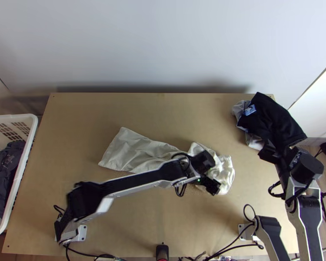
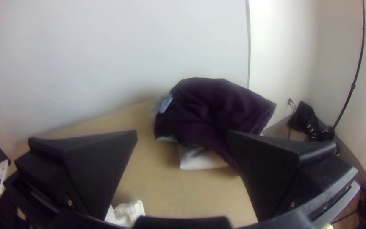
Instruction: Fold the t-shirt
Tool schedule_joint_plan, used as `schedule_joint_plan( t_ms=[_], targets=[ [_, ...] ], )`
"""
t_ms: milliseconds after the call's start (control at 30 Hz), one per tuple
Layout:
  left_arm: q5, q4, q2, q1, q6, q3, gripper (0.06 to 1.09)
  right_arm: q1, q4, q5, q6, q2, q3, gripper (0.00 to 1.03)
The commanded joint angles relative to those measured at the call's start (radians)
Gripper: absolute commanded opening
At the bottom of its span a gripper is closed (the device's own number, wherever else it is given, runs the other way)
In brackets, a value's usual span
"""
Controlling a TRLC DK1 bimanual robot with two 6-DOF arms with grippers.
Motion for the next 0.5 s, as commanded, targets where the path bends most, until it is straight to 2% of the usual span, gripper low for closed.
schedule_joint_plan(
  t_ms=[0, 167, 467],
  targets=[
    [0.087, -0.118, -0.15, 0.018, -0.051, 0.06, 1.04, 0.041, 0.057, -0.01, 0.018, 0.087, -0.013, 0.98],
    [0.091, -0.176, -0.239, 0.081, 0.001, 0.067, 1.04, 0.088, 0.067, -0.024, 0.052, 0.144, -0.028, 0.98],
    [0.091, -0.32, -0.338, 0.411, 0.089, 0.047, 1.04, 0.185, 0.042, -0.077, 0.075, 0.154, -0.114, 0.98]
  ],
)
